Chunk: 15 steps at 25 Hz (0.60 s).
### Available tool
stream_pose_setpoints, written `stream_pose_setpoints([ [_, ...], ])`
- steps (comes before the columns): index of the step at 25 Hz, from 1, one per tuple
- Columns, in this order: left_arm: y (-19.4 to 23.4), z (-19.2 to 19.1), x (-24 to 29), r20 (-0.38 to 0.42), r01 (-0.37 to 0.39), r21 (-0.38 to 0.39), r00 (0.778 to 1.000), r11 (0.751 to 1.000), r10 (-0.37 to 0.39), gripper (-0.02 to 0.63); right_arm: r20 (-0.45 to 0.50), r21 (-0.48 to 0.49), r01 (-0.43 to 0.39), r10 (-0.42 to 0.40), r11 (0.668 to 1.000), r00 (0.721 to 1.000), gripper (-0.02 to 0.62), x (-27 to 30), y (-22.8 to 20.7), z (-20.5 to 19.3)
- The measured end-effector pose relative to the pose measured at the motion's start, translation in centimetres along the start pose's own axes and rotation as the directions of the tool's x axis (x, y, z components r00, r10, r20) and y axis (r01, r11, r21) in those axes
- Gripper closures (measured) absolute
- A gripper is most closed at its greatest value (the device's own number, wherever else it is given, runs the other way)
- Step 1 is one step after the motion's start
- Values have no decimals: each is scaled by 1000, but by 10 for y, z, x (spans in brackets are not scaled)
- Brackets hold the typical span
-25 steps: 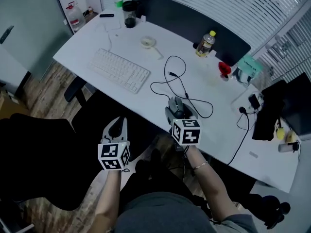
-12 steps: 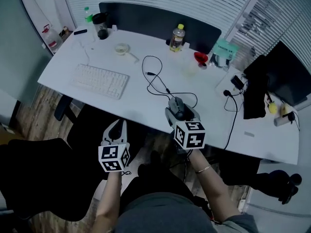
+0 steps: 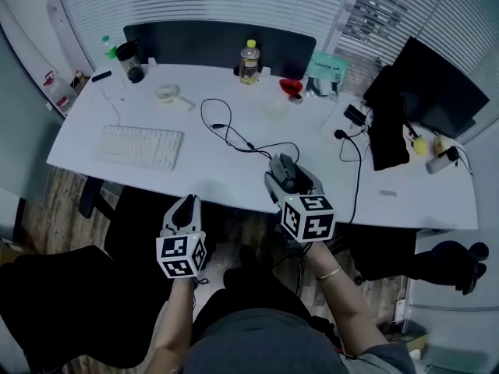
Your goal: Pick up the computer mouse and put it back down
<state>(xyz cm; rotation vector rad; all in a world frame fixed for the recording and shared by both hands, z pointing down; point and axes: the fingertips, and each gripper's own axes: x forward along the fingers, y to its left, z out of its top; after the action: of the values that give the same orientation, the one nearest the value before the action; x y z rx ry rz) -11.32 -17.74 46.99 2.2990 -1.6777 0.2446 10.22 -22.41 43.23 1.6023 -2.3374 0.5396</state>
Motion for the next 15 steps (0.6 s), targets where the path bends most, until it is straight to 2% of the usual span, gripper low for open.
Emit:
stream_pose_setpoints([
  [15,-26,3,9,2,71,25,997,997,-71,568,55,24,73,-74,997,996,290,-42,-29,14],
])
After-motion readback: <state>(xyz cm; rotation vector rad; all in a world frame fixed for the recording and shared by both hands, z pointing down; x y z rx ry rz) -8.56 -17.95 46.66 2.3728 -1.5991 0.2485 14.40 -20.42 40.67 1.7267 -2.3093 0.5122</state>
